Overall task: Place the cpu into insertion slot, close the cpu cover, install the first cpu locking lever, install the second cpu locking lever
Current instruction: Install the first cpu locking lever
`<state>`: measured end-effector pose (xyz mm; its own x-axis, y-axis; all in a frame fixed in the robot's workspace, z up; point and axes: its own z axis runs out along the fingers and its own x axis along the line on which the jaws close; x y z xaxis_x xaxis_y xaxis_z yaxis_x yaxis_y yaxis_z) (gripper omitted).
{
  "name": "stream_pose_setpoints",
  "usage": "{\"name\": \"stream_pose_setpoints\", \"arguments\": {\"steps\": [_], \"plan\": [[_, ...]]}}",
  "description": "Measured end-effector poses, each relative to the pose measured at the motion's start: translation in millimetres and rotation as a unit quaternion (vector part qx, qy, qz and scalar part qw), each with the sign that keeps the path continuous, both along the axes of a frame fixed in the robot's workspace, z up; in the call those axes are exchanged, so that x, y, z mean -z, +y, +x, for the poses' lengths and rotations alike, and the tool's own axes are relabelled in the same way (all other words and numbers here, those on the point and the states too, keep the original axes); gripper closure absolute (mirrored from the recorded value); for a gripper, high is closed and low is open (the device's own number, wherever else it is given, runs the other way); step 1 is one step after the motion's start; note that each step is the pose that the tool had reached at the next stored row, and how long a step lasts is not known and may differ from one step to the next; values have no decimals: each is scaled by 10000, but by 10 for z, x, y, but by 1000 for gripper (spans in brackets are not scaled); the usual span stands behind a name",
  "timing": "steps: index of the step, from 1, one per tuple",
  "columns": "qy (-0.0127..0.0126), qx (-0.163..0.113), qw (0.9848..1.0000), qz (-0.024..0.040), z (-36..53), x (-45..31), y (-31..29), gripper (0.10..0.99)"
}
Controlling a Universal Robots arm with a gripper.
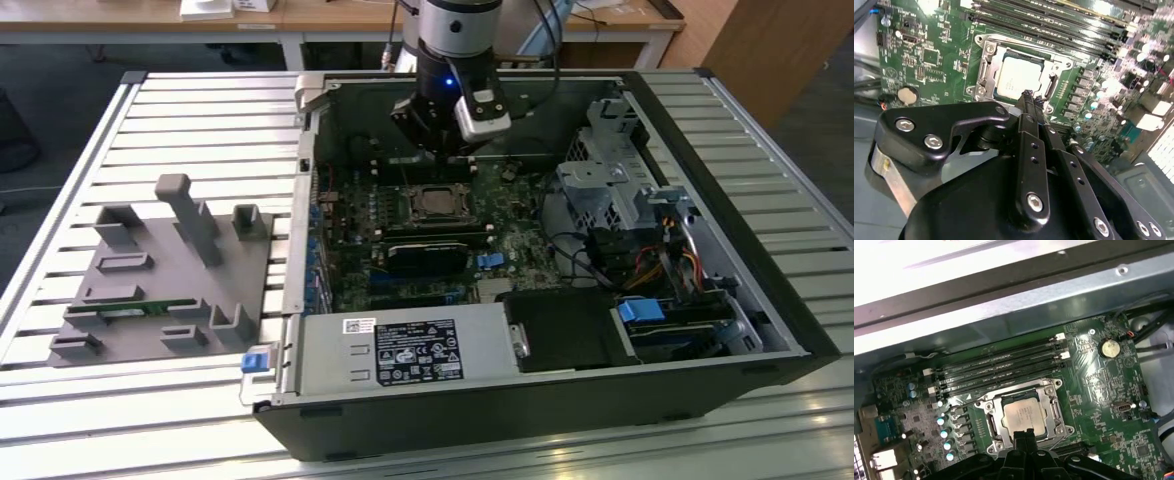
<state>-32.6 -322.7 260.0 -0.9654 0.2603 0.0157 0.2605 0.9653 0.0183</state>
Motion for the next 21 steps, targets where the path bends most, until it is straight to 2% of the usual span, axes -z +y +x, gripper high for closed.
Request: {"name": "stream_pose_setpoints", "arguments": {"steps": [6,12,21], "plan": [[0,-333,9994,0,0,0,0,973],[0,-670,9978,0,0,0,0,973],[0,-1219,9925,0,0,0,0,973]]}}
